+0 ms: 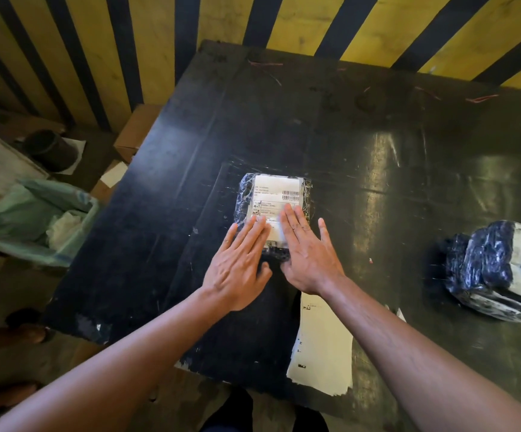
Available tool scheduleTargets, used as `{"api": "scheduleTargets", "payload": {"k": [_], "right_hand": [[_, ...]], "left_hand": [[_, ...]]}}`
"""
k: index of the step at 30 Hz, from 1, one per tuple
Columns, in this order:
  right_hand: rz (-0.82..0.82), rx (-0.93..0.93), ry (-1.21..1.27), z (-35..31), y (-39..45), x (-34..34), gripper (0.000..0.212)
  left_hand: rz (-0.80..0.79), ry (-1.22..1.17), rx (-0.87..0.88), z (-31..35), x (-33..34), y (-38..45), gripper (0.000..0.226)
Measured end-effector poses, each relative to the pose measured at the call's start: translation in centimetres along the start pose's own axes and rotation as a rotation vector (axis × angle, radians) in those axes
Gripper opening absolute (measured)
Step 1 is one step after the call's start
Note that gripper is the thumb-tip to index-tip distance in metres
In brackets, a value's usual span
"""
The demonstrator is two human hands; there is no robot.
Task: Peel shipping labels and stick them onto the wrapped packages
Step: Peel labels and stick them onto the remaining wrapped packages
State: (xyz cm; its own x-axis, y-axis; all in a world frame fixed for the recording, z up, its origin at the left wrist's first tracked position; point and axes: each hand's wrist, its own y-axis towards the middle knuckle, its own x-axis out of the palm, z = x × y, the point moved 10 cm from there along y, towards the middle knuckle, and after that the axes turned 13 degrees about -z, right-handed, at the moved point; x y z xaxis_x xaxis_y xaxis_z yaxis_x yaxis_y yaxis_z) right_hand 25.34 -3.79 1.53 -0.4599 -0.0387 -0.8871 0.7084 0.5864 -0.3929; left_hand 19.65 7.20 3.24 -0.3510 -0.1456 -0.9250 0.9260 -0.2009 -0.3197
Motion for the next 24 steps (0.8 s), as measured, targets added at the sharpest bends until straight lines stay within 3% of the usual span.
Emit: {"api": "scheduleTargets", "payload": {"k": [12,18,24], "right_hand": [[-0.026,0.036,0.025,0.0,-0.3,-0.2,0.104],[-0.012,0.023,-0.002,0.2,-0.3,-0.2,0.104],[-0.031,0.021,0.025,-0.1,-0.6,-0.6,0.102]], "left_hand": [[0.033,-0.002,0.001,-2.2,-3.9,1.5,0.072],[-0.093,-0.021,0.038,1.1,-2.0,5.4,0.076],[-0.089,0.011,-0.037,-4.0,-2.8,4.0,0.082]]}}
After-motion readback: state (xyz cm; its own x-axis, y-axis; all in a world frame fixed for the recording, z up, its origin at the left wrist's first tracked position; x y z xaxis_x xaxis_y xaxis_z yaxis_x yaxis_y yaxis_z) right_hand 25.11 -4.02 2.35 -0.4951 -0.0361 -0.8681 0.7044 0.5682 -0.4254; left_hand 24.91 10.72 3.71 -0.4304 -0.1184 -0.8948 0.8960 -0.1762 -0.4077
